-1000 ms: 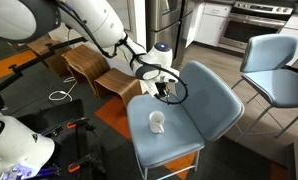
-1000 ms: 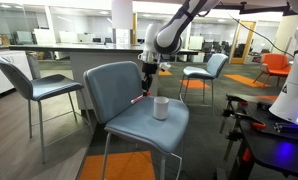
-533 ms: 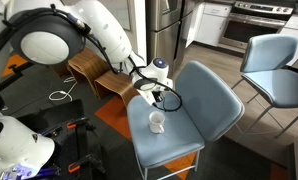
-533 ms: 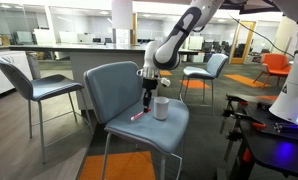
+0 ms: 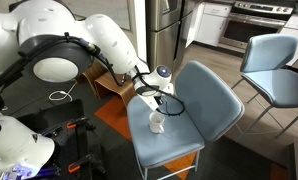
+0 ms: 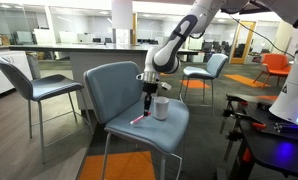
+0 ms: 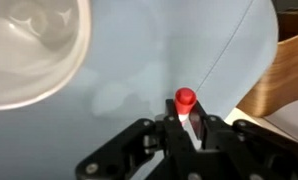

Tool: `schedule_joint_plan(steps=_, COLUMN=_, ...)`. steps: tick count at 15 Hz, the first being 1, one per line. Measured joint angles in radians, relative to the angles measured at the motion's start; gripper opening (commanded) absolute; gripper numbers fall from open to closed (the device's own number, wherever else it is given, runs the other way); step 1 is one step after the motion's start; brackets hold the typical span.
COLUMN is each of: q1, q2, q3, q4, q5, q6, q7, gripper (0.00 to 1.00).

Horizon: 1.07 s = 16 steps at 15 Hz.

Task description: Take the red marker out of the white mug

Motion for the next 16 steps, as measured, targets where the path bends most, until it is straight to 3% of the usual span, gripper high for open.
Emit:
schedule_joint_plan(steps=5, q1=-0.004, q2=0.000, q3=-0.005, q4=0.014, q5=-0.068, q6=0.000, q7=-0.047, gripper=0.90)
schedule_joint_plan(steps=7, q1=0.009, q2=-0.022, q3=-0.011, q4=0.014, q5=-0.105, q6=-0.010, q7=-0.046, gripper=1.00)
schedule_joint_plan(steps=16, q1=0.146, q2=-0.221, q3=-0.155, q4=-0.010, q5=-0.204, q6=-0.205, q7=-0.028, gripper=1.00)
